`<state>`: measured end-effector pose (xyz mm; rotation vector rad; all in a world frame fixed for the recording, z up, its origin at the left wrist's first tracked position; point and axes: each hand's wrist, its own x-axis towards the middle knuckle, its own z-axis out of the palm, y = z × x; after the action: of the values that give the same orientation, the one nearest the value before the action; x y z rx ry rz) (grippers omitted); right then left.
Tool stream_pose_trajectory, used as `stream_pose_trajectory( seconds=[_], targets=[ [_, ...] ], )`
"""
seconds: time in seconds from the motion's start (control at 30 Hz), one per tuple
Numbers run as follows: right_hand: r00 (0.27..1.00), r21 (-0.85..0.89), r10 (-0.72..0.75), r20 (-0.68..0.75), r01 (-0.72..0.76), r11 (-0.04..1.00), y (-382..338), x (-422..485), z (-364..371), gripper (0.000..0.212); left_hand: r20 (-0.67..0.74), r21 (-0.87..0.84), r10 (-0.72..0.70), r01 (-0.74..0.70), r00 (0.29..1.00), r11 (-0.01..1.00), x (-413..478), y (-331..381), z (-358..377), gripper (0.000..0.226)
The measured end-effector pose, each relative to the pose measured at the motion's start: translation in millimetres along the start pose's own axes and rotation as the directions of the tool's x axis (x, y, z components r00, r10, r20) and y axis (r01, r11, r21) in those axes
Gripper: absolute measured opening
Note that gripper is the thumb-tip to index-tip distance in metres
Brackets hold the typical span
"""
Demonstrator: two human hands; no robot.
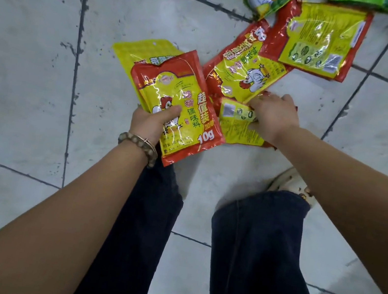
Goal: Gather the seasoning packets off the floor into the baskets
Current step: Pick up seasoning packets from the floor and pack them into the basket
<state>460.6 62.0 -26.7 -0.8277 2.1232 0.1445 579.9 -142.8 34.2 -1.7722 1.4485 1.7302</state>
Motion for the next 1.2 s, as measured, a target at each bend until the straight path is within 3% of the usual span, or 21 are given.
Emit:
stream_pose_trajectory(
  seconds=[0.07, 0.1, 0.17, 0.23, 0.3, 0.43, 0.6, 0.8, 0.97, 1.03, 1.2],
  targets=[
    [0.988, 0.237, 0.152, 0.008, -0.149, 0.96, 12, -15, -3, 0.04, 0.023, 0.006, -0.005, 0.004, 1.0, 1.0, -6, 5, 3, 0.032],
    [0.97, 0.389, 0.241, 0.014, -0.227, 0.893, 18, -25, -4, 0.039, 0.04, 0.006, 0.001, -0.002, 0.999, 1.0, -13, 9, 5, 0.027],
    [0.915, 0.704, 0.397, 0.071, -0.328, 0.63, 25, -46, -10, 0.039, 0.085, 0.003, 0.014, -0.014, 0.996, 1.0, -26, 21, 8, 0.023],
    [0.867, 0.925, 0.485, 0.113, -0.27, 0.266, 27, -81, -25, 0.036, 0.15, 0.027, 0.021, -0.026, 0.988, 0.999, -45, 37, 12, 0.028],
    [0.822, 0.99, 0.556, 0.123, -0.143, -0.007, 23, -120, -44, 0.033, 0.239, 0.061, 0.025, -0.041, 0.971, 0.997, -69, 55, 17, 0.043],
    [0.738, 0.96, 0.652, 0.174, 0.02, -0.279, 12, -198, -75, 0.033, 0.424, 0.172, 0.037, -0.121, 0.905, 0.978, -128, 96, 32, 0.05],
    [0.565, 0.901, 0.786, 0.252, 0.159, -0.403, -3, -302, -101, 0.035, 0.582, 0.348, -0.037, -0.207, 0.812, 0.914, -218, 137, 56, 0.055],
    [0.357, 0.793, 0.849, 0.39, 0.338, -0.506, -20, -426, -82, 0.033, 0.687, 0.548, -0.086, -0.437, 0.722, 0.713, -319, 132, 94, 0.079],
    [0.11, 0.699, 0.845, 0.523, 0.513, -0.499, -29, -539, -16, 0.036, 0.784, 0.566, -0.079, -0.656, 0.616, 0.499, -429, 54, 152, 0.03],
    [0.025, 0.657, 0.808, 0.588, 0.568, -0.496, -36, -586, 17, 0.034, 0.812, 0.566, -0.1, -0.735, 0.575, 0.373, -474, 7, 168, 0.026],
    [-0.177, 0.527, 0.618, 0.766, 0.724, -0.446, -60, -707, 111, 0.044, 0.868, 0.47, -0.35, -0.811, 0.352, 0.348, -578, -129, 204, 0.031]
  ],
)
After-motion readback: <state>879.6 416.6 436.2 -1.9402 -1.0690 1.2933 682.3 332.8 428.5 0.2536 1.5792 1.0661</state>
